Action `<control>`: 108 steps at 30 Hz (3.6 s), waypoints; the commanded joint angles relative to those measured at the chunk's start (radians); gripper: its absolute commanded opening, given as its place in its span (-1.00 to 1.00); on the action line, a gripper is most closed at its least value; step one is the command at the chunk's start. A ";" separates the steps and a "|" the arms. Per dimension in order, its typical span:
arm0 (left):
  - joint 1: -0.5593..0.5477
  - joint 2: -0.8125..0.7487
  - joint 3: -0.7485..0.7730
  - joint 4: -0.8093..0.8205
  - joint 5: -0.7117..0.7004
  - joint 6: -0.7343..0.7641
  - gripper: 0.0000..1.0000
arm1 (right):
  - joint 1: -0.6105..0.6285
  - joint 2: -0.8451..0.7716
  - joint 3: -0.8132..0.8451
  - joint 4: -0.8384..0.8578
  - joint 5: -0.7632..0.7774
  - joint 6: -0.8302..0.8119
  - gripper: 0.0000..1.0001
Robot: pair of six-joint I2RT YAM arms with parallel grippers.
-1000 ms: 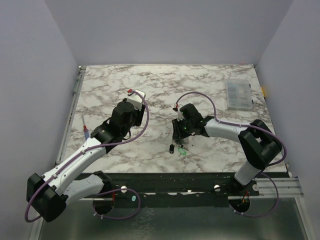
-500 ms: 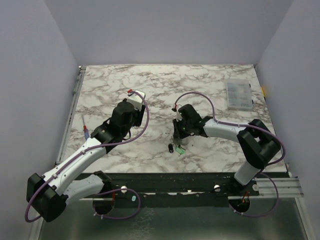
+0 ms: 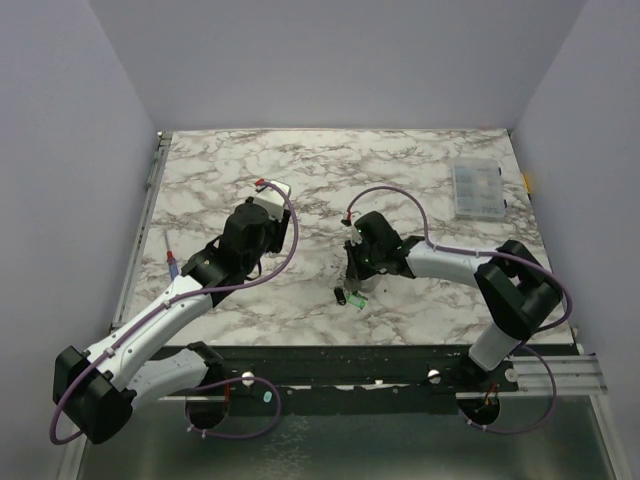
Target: Put the keys on the keyring
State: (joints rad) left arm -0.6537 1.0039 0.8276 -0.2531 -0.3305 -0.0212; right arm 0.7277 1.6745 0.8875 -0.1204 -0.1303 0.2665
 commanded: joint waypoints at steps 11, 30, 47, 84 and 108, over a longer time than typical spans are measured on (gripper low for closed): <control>0.004 -0.030 -0.017 0.012 0.013 -0.001 -0.03 | 0.039 -0.101 -0.075 0.078 0.083 -0.026 -0.99; 0.003 -0.102 -0.040 0.059 0.123 0.011 0.15 | 0.048 -0.360 -0.176 0.217 0.144 -0.073 -0.99; 0.002 -0.208 -0.094 0.160 0.527 0.042 0.29 | 0.050 -0.491 -0.175 0.224 0.065 -0.156 -0.99; 0.003 -0.326 -0.117 0.151 -0.189 0.029 0.36 | 0.257 -0.016 0.083 0.122 0.163 -0.106 0.03; 0.003 -0.321 -0.114 0.148 -0.183 0.025 0.36 | 0.236 0.058 0.136 0.025 0.399 -0.099 -0.14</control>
State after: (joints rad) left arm -0.6537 0.6857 0.7235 -0.0998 -0.4904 0.0082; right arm 0.9730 1.7729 1.0451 -0.0982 0.2417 0.1856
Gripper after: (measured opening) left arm 0.682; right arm 0.455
